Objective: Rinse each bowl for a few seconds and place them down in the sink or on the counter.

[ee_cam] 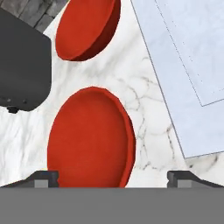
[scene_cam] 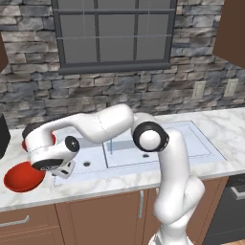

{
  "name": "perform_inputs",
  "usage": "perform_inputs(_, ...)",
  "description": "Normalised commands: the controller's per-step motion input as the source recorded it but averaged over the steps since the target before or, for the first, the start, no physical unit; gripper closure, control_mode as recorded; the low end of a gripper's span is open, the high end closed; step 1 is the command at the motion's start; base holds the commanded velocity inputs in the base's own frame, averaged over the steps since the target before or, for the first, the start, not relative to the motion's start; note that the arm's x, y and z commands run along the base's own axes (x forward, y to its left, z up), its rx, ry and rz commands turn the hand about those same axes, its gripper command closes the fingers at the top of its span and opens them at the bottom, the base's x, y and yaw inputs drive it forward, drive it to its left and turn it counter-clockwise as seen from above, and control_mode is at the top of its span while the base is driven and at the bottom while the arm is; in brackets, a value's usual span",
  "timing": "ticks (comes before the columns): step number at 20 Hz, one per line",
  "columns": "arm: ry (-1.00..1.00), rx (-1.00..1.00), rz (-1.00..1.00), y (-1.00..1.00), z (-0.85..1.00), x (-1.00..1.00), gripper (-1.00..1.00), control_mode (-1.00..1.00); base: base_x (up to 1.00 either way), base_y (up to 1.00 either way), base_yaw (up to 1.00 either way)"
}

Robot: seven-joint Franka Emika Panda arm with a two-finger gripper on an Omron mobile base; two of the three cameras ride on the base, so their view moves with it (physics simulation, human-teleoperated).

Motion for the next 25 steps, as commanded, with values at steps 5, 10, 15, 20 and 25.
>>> perform_inputs(5, -0.10, -0.11, 0.02, -0.21, 1.00, -0.10, -1.00, -1.00, 0.00, 0.00, 0.00)
perform_inputs(10, -0.21, -0.10, 0.05, -0.43, 1.00, -0.26, -1.00, -1.00, 0.00, 0.00, 0.00)
perform_inputs(15, -0.25, -0.09, 0.04, -0.65, 0.99, -0.44, -1.00, -1.00, 0.00, 0.00, 0.00)
perform_inputs(20, -0.26, -0.09, 0.05, -0.79, 0.99, -0.51, -1.00, -1.00, 0.00, 0.00, 0.00)
perform_inputs(25, -0.23, -0.08, 0.05, -0.81, 1.00, -0.49, -1.00, -1.00, 0.00, 0.00, 0.00)
